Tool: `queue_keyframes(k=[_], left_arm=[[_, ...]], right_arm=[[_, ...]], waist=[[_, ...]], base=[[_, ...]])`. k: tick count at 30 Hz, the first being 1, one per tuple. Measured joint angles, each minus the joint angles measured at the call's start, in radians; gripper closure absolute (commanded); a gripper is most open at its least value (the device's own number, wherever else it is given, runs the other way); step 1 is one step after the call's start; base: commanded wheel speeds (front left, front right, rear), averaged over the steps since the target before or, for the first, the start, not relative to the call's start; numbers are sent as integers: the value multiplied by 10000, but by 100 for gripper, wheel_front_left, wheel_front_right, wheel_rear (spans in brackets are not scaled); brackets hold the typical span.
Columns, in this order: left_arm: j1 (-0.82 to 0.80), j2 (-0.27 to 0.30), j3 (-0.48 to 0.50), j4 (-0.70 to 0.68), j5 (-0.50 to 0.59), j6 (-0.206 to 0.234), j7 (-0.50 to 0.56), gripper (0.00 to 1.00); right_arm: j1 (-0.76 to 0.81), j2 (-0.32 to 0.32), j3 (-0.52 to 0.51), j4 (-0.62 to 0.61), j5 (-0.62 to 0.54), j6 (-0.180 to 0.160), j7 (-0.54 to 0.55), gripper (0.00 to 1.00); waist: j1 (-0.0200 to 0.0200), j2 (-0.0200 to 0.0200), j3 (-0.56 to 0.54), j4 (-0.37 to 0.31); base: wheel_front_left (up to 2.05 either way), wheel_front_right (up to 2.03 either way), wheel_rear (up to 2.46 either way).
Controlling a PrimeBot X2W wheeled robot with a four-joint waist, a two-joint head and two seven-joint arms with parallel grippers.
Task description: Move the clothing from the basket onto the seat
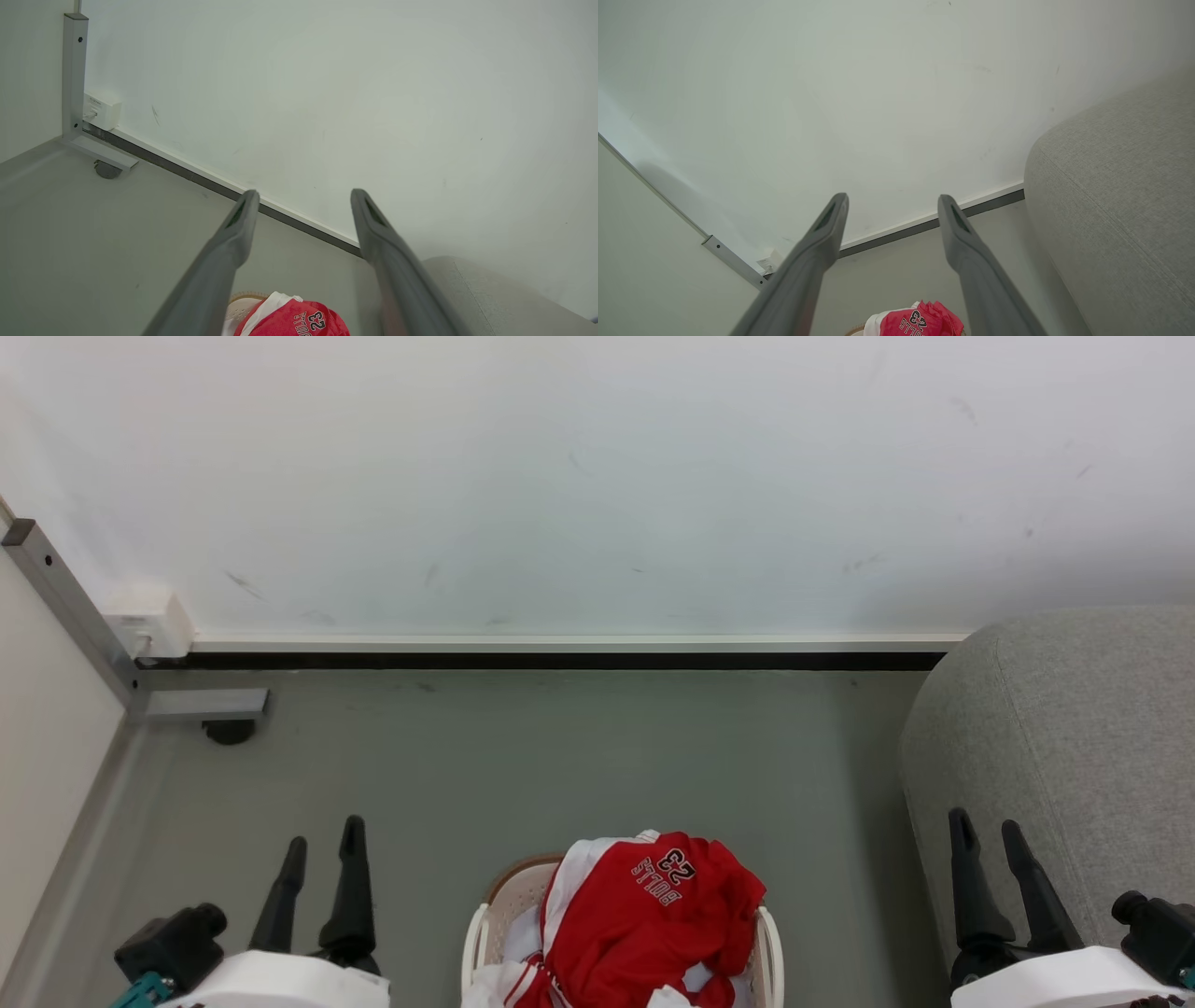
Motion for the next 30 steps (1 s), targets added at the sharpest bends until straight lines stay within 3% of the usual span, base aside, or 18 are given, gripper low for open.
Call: queue_keyframes(k=[30], left_arm=[[37, 71, -242, -299, 2631, 109, -727, 0]], right_arm=[[-60, -42, 303, 2, -2412, 0, -752, 0]], waist=[[0, 0, -6, -78]], base=[[0, 0, 0]])
